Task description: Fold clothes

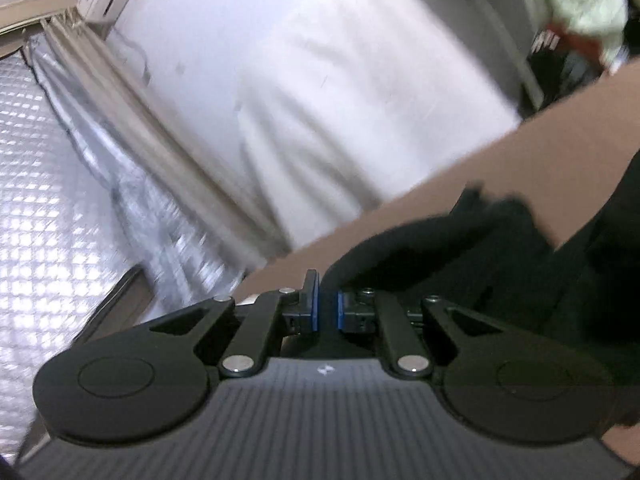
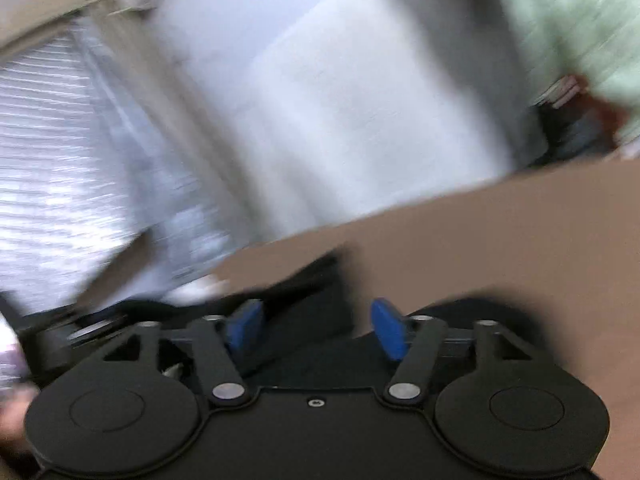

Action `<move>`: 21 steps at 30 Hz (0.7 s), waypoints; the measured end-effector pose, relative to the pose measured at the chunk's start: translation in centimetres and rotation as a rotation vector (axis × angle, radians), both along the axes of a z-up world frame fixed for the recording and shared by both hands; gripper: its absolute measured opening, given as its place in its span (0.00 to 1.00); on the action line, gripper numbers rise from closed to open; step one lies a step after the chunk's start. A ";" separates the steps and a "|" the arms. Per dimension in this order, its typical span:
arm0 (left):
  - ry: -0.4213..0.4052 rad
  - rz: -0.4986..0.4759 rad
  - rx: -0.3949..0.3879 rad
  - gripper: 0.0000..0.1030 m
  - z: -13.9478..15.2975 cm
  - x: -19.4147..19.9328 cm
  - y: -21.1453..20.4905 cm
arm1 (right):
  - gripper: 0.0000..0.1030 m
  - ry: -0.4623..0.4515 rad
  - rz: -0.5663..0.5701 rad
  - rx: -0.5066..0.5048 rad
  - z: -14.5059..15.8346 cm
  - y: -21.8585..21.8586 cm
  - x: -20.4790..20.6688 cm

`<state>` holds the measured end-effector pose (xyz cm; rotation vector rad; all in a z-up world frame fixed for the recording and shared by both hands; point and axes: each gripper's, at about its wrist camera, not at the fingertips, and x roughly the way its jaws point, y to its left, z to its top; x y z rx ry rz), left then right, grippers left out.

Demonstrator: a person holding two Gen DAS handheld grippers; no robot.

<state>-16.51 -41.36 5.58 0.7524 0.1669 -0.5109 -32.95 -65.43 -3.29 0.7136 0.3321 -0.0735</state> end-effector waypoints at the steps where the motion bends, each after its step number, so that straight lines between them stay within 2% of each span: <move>1: 0.005 -0.032 -0.025 0.08 0.5 -0.5 0.2 | 0.70 -0.025 0.040 0.066 -0.2 0.0 0.5; 3: 0.042 -0.068 -0.063 0.08 1.1 -1.4 -0.1 | 0.73 -0.034 0.091 0.213 -1.3 0.0 2.2; 4: 0.050 -0.073 -0.077 0.08 1.5 -1.9 -0.1 | 0.79 -0.030 0.126 0.274 -1.9 0.1 3.2; 5: 0.033 -0.074 -0.074 0.08 1.7 -2.6 -0.2 | 0.81 -0.012 0.163 0.324 -2.5 0.1 4.0; 8: -0.004 -0.120 -0.091 0.08 2.7 -4.1 0.1 | 0.81 0.059 0.210 0.428 -4.1 -0.2 4.6; 10: 0.013 -0.145 -0.107 0.08 3.4 -4.9 0.6 | 0.81 0.033 0.208 0.474 -4.6 -0.7 4.0; 11: 0.015 -0.156 -0.115 0.08 3.7 -5.1 0.9 | 0.81 0.028 0.190 0.459 -4.4 -0.8 3.6; 12: 0.014 -0.167 -0.121 0.08 4.0 -5.5 1.4 | 0.81 0.031 0.165 0.386 -3.6 -0.3 3.1; 15: 0.026 -0.194 -0.139 0.08 4.5 -5.7 1.9 | 0.81 0.018 0.123 0.000 0.2 2.5 1.8; 17: 0.046 -0.221 -0.144 0.08 4.8 -5.9 2.4 | 0.81 -0.011 0.122 -0.284 1.4 5.7 1.2; 20: 0.122 -0.292 -0.146 0.09 5.0 -5.6 3.1 | 0.81 -0.056 0.118 -0.710 3.2 10.5 0.5; 21: 0.167 -0.331 -0.153 0.09 5.1 -5.4 3.5 | 0.82 -0.059 0.133 -0.809 3.6 11.8 0.6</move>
